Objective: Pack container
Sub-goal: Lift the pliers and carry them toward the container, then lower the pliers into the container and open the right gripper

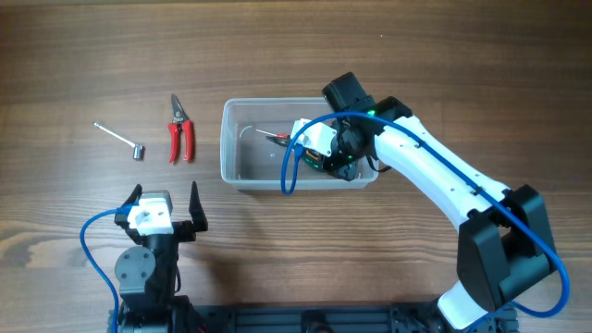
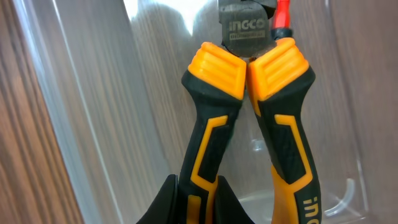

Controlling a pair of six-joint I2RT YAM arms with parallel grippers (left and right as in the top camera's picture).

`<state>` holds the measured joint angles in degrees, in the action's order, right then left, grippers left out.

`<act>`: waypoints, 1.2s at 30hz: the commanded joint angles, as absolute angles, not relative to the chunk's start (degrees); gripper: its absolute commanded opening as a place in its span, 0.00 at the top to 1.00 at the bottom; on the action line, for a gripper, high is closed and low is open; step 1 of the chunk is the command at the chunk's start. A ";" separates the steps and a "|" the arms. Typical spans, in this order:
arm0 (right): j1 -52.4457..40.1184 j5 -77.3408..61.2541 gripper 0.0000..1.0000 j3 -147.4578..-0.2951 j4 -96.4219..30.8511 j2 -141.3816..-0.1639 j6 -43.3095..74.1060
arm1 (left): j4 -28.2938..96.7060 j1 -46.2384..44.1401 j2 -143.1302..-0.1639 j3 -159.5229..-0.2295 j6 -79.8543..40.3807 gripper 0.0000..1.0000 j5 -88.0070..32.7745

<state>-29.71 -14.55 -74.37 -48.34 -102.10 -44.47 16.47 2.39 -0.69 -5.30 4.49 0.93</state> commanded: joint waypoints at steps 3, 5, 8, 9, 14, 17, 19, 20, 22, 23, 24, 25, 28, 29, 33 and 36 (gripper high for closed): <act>-30.04 -13.30 0.96 -74.48 -47.22 -104.66 -46.54 | 16.29 2.74 -0.16 -5.10 5.78 0.00 0.23; -30.04 -13.32 0.96 -74.48 -47.09 -106.17 -46.52 | 16.29 2.74 -0.16 -5.10 5.78 0.00 0.23; -30.04 -13.32 0.96 -74.48 -46.87 -108.14 -46.48 | 16.32 2.74 -0.16 -5.10 5.78 0.00 0.23; -30.04 -13.32 0.96 -74.48 -46.72 -108.68 -46.39 | 16.32 2.74 -0.16 -5.10 5.78 0.00 0.23; -30.04 -13.34 0.96 -74.48 -45.69 -110.37 -45.36 | 16.32 2.74 -0.16 -5.10 5.78 0.00 0.23; -30.04 -13.34 0.85 -74.50 -44.97 -110.39 -44.84 | 16.32 2.74 -0.16 -5.10 5.78 0.00 0.23; -30.04 -13.34 0.70 -74.50 -44.99 -110.39 -44.82 | 16.32 2.74 -0.16 -5.10 5.78 0.00 0.23; -30.04 -13.34 0.66 -74.50 -44.97 -110.39 -44.82 | 16.32 2.74 -0.16 -5.10 5.78 0.00 0.23; -30.04 -13.34 0.52 -74.50 -44.97 -110.39 -44.82 | 16.32 2.74 -0.16 -5.10 5.78 0.00 0.23; -30.04 -13.34 0.48 -74.50 -44.99 -110.39 -44.84 | 16.32 2.74 -0.16 -5.10 5.78 0.00 0.23; -30.04 -13.34 0.44 -74.50 -44.97 -110.39 -44.84 | 16.32 2.74 -0.16 -5.10 5.78 0.00 0.23; -30.04 -13.39 0.43 -74.50 -44.97 -110.39 -44.82 | 16.32 2.74 -0.16 -5.10 5.78 0.00 0.23; -30.04 -14.96 0.42 -74.61 -44.95 -110.37 -44.29 | 16.32 2.74 -0.16 -5.10 5.78 0.00 0.23; -30.04 -15.75 0.42 -74.81 -44.95 -110.30 -43.44 | 16.32 2.74 -0.16 -5.10 5.78 0.00 0.23; -30.04 -16.38 0.42 -76.75 -45.01 -109.62 -40.12 | 16.32 2.74 -0.16 -5.10 5.76 0.00 0.23; -30.04 -16.36 0.42 -78.83 -45.25 -108.20 -38.68 | 16.32 2.74 -0.16 -5.10 5.78 0.00 0.23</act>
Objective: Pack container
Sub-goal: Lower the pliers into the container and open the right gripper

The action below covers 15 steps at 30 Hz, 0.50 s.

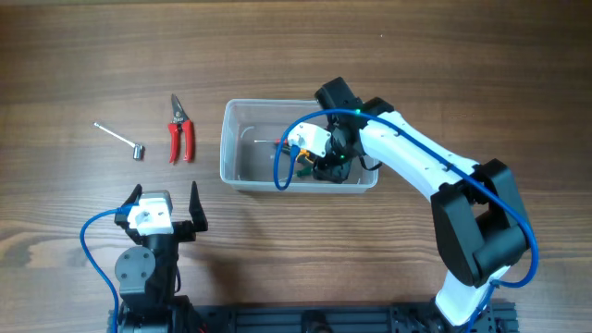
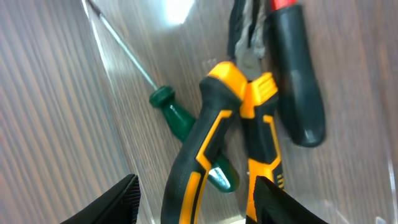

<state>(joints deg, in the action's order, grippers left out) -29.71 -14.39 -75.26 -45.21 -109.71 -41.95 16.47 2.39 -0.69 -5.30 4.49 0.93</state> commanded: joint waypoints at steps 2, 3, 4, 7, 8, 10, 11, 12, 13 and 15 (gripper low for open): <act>-30.04 -16.36 0.43 -80.58 -45.84 -106.87 -38.37 | 16.32 2.74 -0.16 -5.10 5.78 0.00 0.23; -30.04 -16.27 0.43 -81.58 -46.33 -106.28 -38.39 | 16.32 2.74 -0.16 -5.10 5.78 0.00 0.23; -30.04 -16.12 0.43 -82.48 -46.83 -105.86 -38.35 | 16.32 2.74 -0.16 -5.10 5.78 0.00 0.23; -30.04 -14.98 0.46 -87.68 -50.30 -104.49 -36.23 | 16.32 2.74 -0.16 -5.10 5.78 0.00 0.23; -30.02 -13.15 0.47 -89.41 -51.09 -104.03 -33.71 | 16.32 2.74 -0.16 -5.10 5.78 0.00 0.23; -29.80 -8.56 0.55 -93.43 -52.86 -103.20 -28.29 | 16.32 2.74 -0.16 -5.10 5.78 0.00 0.23; -29.47 -6.96 0.56 -95.20 -53.63 -102.98 -26.41 | 16.32 2.74 -0.16 -5.10 5.78 0.00 0.23; -29.12 -5.74 0.56 -96.51 -54.11 -102.85 -24.86 | 16.32 2.74 -0.16 -5.10 5.78 0.00 0.23; -28.25 -3.27 0.55 -98.56 -54.94 -102.72 -21.58 | 16.29 2.74 -0.16 -5.10 5.78 0.00 0.23; -26.04 0.64 0.56 -101.75 -56.69 -102.72 -14.35 | 16.32 2.74 -0.16 -5.10 5.78 0.00 0.23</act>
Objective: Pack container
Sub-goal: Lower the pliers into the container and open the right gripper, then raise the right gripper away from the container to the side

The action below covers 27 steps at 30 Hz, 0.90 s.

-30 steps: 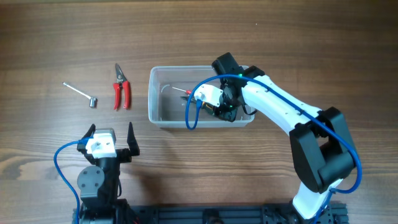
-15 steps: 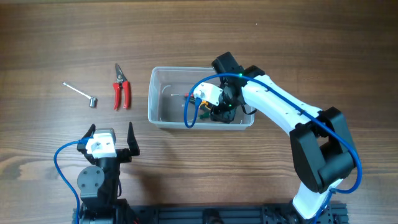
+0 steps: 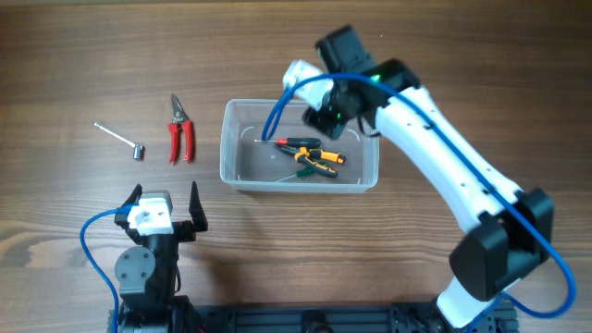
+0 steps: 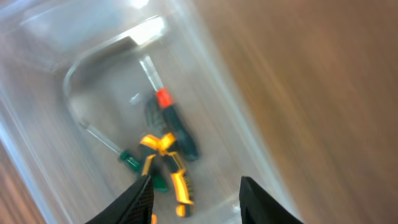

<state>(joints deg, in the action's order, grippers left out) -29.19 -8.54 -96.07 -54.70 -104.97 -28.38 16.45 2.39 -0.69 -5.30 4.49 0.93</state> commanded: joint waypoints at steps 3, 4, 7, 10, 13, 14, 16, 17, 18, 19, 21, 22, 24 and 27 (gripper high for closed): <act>-20.67 2.94 0.54 -105.27 -59.48 -102.61 -2.37 | 16.32 2.74 -0.16 -5.10 5.76 0.00 0.23; -18.46 2.76 0.54 -105.86 -60.14 -102.61 0.19 | 16.32 2.74 -0.16 -5.10 5.76 0.00 0.23; -11.31 2.57 0.36 -106.15 -61.19 -102.54 4.89 | 16.32 2.74 -0.16 -5.10 5.78 0.00 0.23; -3.16 2.48 0.36 -106.15 -62.02 -102.54 6.63 | 16.32 2.74 -0.16 -5.10 5.78 0.00 0.23; 4.84 2.42 0.36 -106.15 -61.73 -102.54 5.93 | 16.32 2.74 -0.16 -5.10 5.78 0.00 0.23; 7.14 2.37 0.35 -106.13 -61.69 -102.54 6.00 | 16.32 2.74 -0.16 -5.10 5.78 0.00 0.23; 9.74 1.43 0.30 -106.13 -61.73 -102.54 5.98 | 16.32 2.74 -0.16 -5.10 5.78 0.00 0.23; 10.81 0.51 0.30 -106.13 -61.76 -102.54 5.98 | 16.32 2.74 -0.16 -5.10 5.78 0.00 0.23; 11.66 -0.30 0.29 -106.13 -61.91 -102.54 6.02 | 16.32 2.74 -0.16 -5.10 5.78 0.00 0.23; 12.23 -0.51 0.27 -106.13 -62.19 -102.54 6.02 | 16.29 2.74 -0.16 -5.10 5.78 0.00 0.23; 12.71 -0.40 0.13 -106.13 -62.37 -102.54 5.96 | 16.32 2.74 -0.16 -5.10 5.78 0.00 0.23; 12.78 -0.40 0.01 -106.13 -62.35 -102.54 6.00 | 16.32 2.74 -0.16 -5.10 5.78 0.00 0.23; 12.78 -0.43 0.01 -106.13 -62.19 -102.54 6.00 | 16.32 2.74 -0.16 -5.10 5.78 0.00 0.23; 12.78 -0.43 0.00 -106.13 -62.19 -102.54 5.98 | 16.32 2.74 -0.16 -5.10 5.78 0.00 0.23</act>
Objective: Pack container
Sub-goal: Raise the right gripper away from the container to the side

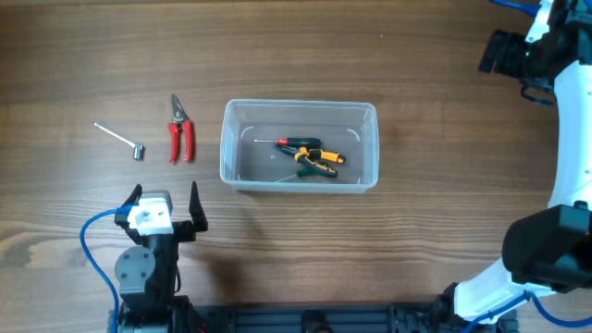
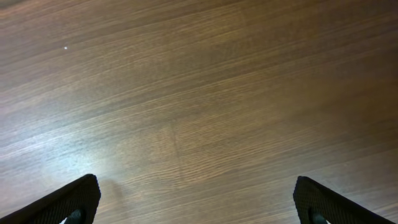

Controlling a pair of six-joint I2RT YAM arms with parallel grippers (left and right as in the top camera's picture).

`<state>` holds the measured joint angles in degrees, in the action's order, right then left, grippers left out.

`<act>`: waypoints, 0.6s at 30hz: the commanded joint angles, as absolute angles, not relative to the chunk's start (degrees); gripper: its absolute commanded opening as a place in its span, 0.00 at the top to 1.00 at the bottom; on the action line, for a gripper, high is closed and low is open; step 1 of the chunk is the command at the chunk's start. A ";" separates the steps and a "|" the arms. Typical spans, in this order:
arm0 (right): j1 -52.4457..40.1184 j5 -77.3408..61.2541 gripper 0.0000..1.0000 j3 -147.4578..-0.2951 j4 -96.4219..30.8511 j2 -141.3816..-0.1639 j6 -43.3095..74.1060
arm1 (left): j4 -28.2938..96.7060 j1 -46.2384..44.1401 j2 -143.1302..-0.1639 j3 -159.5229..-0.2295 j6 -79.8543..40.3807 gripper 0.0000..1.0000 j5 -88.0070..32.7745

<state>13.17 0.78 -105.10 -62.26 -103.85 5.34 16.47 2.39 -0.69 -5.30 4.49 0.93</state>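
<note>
The clear plastic container (image 1: 231, 171) stands mid-table and holds orange-handled pliers (image 1: 319, 163), a red-and-black screwdriver (image 1: 294, 142) and a green-handled screwdriver (image 1: 303, 173). Left of it on the wood lie red-handled pruning shears (image 1: 180, 129) and a small metal socket wrench (image 1: 121, 139). My right gripper (image 2: 198, 199) is far off at the table's top right corner, open wide over bare wood with nothing between its fingers (image 2: 78, 198). My left gripper (image 1: 165, 205) rests open at the front left, short of the shears.
The right arm (image 1: 573, 120) runs along the right edge of the table. A blue cable (image 1: 92, 236) loops beside the left arm's base at the front.
My right gripper has moved from just behind the container's back rim to the far top right corner of the table. It now sees only bare wood. The left arm has not moved.
My right gripper was down inside the container, shut on the orange pliers. Then it was open with the pliers lying beside the two screwdrivers. Then it was above the container's back rim, and now it is far off at the top right.
</note>
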 commanded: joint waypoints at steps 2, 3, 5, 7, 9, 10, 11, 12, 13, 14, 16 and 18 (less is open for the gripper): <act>12.78 -0.43 0.00 -106.13 -62.17 -102.54 6.02 | 16.05 2.74 -0.16 -5.10 5.80 0.00 0.23; 12.78 -0.43 0.00 -106.13 -62.17 -102.54 6.00 | 15.81 2.74 -0.16 -5.10 5.78 0.00 0.23; 12.78 -0.43 0.00 -106.13 -62.17 -102.54 6.00 | 16.14 2.74 -0.16 -5.10 5.78 0.00 0.23; 12.78 -0.43 0.00 -106.13 -62.17 -102.54 6.00 | 16.40 2.76 -0.21 -5.10 5.78 0.00 1.23; 12.78 -0.43 0.00 -106.13 -62.17 -102.54 6.02 | 16.01 2.74 -0.21 -5.10 5.28 0.00 0.27; 12.78 -0.43 0.00 -106.13 -62.17 -102.54 6.02 | 15.29 2.74 -0.21 -5.10 4.51 0.00 -1.13; 12.78 -0.43 0.00 -106.13 -62.17 -102.54 6.00 | 13.93 2.74 -0.21 -5.10 1.96 0.00 -2.68; 12.78 -0.43 0.00 -106.13 -62.17 -102.54 6.02 | 12.34 2.74 -0.21 -5.10 -1.50 0.00 -3.62; 12.78 -0.43 0.00 -106.13 -62.17 -102.54 6.02 | 10.39 2.74 -0.21 -5.13 -6.92 0.00 -3.68; 12.78 -0.43 0.00 -106.13 -62.17 -102.54 6.00 | 9.45 2.74 -0.23 -5.21 -10.00 0.00 -3.62; 12.78 -0.43 0.00 -106.13 -62.17 -102.54 6.02 | 8.78 2.76 -0.80 -6.26 -14.90 0.00 -3.18; 12.78 -0.43 0.00 -106.13 -62.17 -102.54 6.02 | 10.37 2.76 -2.72 -8.60 -15.73 0.01 -3.18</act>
<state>12.99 0.05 -105.10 -62.24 -103.85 5.34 9.19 2.37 -0.71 -5.39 -6.48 -1.76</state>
